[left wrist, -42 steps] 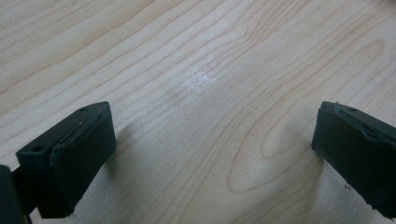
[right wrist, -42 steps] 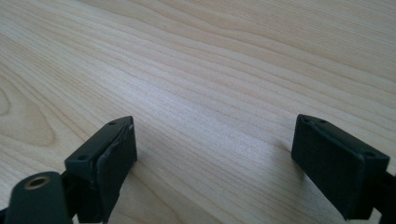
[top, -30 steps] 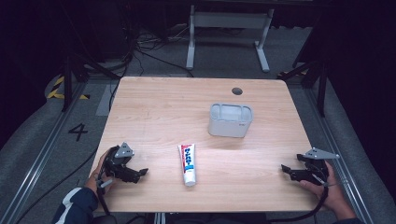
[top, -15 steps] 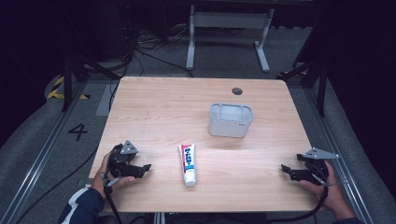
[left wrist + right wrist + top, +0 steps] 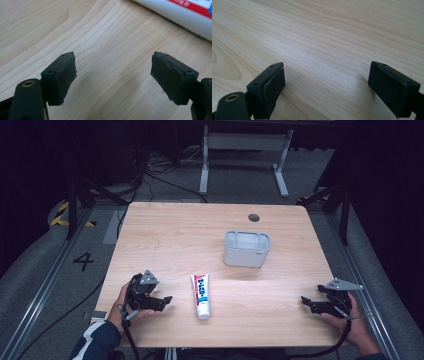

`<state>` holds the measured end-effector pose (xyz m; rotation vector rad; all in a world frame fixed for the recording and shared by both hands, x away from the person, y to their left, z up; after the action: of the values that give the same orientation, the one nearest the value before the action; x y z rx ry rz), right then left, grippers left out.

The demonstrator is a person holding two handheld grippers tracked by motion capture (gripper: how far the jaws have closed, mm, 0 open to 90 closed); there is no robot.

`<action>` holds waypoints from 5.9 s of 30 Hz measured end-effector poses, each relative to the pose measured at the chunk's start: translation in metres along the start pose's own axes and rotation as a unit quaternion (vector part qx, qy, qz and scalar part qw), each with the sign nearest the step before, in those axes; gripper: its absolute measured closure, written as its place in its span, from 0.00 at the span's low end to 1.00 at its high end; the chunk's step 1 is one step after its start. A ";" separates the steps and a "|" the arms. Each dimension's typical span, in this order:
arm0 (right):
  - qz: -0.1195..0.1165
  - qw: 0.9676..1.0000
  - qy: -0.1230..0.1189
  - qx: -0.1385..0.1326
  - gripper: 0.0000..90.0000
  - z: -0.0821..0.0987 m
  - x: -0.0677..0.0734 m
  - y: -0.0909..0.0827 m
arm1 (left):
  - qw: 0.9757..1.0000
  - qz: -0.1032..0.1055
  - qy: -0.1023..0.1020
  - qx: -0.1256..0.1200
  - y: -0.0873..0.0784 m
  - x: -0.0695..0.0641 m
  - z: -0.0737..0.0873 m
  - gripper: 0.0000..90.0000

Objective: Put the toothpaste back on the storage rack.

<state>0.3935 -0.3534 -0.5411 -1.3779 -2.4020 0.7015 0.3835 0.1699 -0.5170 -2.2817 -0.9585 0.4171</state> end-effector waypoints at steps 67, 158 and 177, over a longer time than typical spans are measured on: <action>-0.002 1.000 -0.002 -0.001 0.16 0.000 0.000 0.001 | 0.973 -0.077 -0.156 0.149 0.091 -0.063 -0.064 0.21; -0.002 1.000 -0.002 0.000 0.16 0.000 0.000 0.001 | 0.999 0.038 -0.016 0.022 0.045 -0.046 -0.113 0.74; -0.002 1.000 -0.002 0.000 0.16 0.000 0.000 0.001 | 0.998 0.032 0.001 -0.055 0.028 -0.042 -0.143 0.74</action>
<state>0.3942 -0.3531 -0.5411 -1.3720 -2.4078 0.7025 0.4409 0.0633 -0.4246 -2.4169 -0.9313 0.3984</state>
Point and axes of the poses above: each handheld gripper's, and its own axes: y roughly forward along the jaws, z roughly out of its underside, x roughly to its left, the point moved 8 cm from there along y, roughly forward along the jaws, and after that the axes turned 10 degrees about -x, right-handed, at the moved point
